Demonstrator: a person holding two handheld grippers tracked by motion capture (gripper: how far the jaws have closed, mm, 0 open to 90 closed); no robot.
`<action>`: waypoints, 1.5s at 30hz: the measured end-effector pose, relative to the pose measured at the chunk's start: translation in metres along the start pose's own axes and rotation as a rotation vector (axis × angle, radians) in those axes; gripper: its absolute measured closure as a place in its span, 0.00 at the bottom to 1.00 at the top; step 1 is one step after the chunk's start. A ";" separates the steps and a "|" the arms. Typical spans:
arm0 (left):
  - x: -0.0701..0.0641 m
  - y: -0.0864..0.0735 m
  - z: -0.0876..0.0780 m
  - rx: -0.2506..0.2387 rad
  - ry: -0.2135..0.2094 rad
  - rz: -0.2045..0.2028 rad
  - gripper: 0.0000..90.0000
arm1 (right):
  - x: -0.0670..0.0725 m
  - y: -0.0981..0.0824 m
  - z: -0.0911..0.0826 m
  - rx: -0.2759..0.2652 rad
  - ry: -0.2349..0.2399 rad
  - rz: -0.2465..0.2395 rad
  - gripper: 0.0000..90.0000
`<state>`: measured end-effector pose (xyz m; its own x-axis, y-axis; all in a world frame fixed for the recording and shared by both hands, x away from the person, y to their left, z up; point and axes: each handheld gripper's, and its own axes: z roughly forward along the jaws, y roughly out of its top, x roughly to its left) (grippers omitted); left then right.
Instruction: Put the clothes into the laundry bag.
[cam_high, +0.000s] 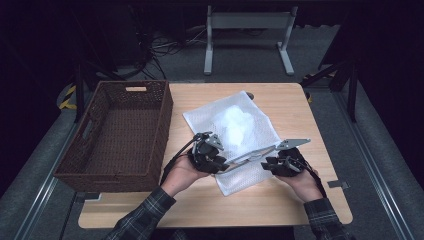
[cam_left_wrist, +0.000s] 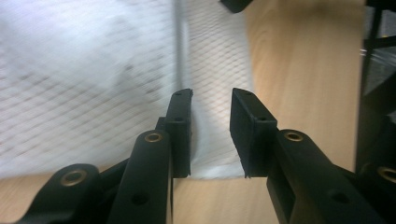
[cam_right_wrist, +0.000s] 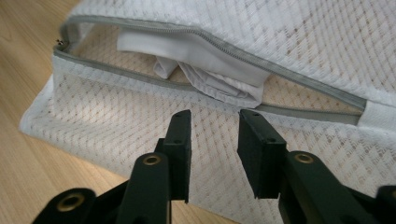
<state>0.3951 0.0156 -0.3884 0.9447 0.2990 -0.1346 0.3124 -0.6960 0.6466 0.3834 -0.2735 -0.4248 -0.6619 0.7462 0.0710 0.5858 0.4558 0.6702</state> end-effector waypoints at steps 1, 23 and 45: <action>-0.004 0.001 0.003 0.004 -0.009 0.008 0.74 | 0.000 0.000 0.000 0.002 0.004 -0.003 0.71; -0.034 0.003 0.092 0.099 0.078 0.095 0.76 | -0.004 0.002 0.004 -0.010 0.023 -0.044 0.63; -0.027 -0.021 0.049 0.060 0.019 0.029 1.00 | 0.026 0.015 0.036 0.053 0.012 -0.092 0.55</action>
<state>0.3678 -0.0100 -0.4353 0.9514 0.2906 -0.1019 0.2913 -0.7420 0.6038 0.3914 -0.2302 -0.4394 -0.7195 0.6942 0.0197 0.5456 0.5474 0.6346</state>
